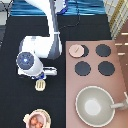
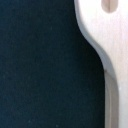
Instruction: Take the lid off the pot, put the pot on the plate, and use the tool to push the pot to the front of the table.
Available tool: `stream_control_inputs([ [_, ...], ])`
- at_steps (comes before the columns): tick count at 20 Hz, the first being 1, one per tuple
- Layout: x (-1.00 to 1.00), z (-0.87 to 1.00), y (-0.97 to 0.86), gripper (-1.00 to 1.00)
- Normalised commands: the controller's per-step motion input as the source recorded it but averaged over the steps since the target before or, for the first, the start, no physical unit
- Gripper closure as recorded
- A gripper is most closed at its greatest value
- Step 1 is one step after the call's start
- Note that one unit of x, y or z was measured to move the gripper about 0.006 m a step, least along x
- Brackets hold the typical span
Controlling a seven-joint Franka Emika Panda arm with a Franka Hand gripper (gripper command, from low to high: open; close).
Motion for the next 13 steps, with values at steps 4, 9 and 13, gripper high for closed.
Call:
stream_control_inputs([
  [4,-0.91,0.89,0.13,-1.00],
  [9,-0.32,1.00,-0.03,-1.00],
  [13,-0.09,0.82,-0.03,-1.00],
])
